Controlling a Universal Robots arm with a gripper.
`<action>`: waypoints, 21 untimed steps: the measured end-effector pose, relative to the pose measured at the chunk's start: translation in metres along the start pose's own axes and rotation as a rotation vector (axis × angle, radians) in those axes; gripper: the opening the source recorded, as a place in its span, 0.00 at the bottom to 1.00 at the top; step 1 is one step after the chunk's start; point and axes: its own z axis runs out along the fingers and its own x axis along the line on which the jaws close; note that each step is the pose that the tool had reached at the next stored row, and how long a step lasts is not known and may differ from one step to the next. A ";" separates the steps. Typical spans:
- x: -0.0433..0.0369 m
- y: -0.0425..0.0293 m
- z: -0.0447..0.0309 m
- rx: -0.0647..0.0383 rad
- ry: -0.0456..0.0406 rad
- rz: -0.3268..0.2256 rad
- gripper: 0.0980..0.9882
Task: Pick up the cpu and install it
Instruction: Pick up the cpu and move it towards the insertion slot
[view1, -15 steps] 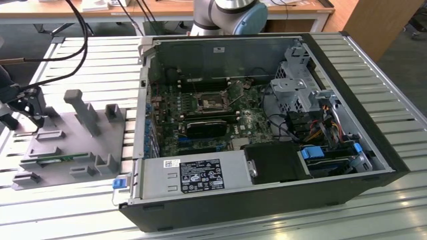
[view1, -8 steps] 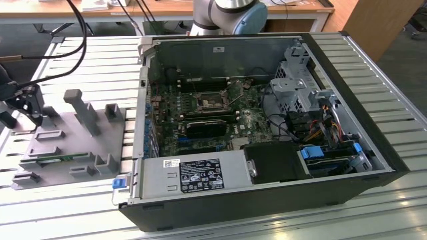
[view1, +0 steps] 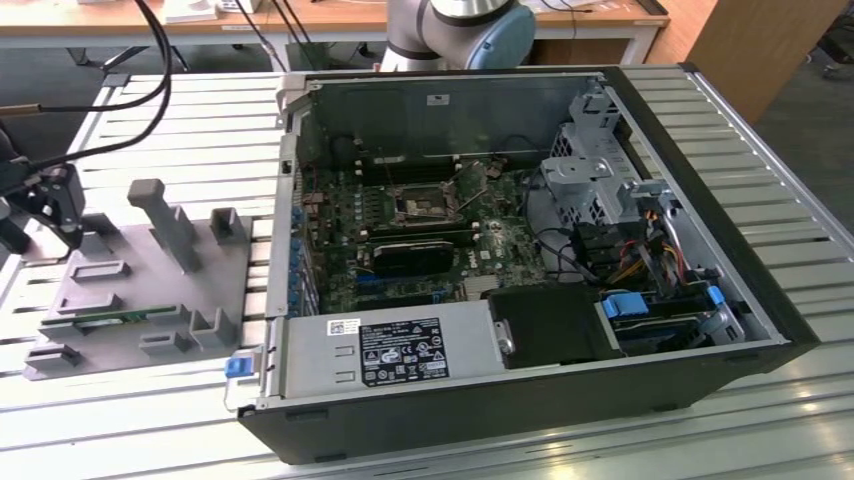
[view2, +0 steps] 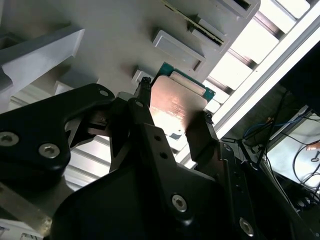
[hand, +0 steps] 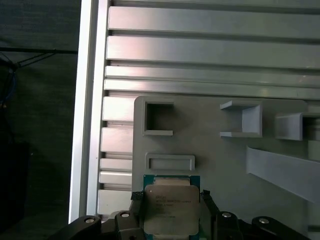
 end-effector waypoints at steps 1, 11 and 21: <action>0.0000 0.0000 -0.0006 0.000 0.0000 0.000 0.49; 0.0001 0.0003 -0.0075 0.000 0.0001 0.000 0.49; 0.0002 0.0007 -0.0171 0.000 0.0001 0.000 0.49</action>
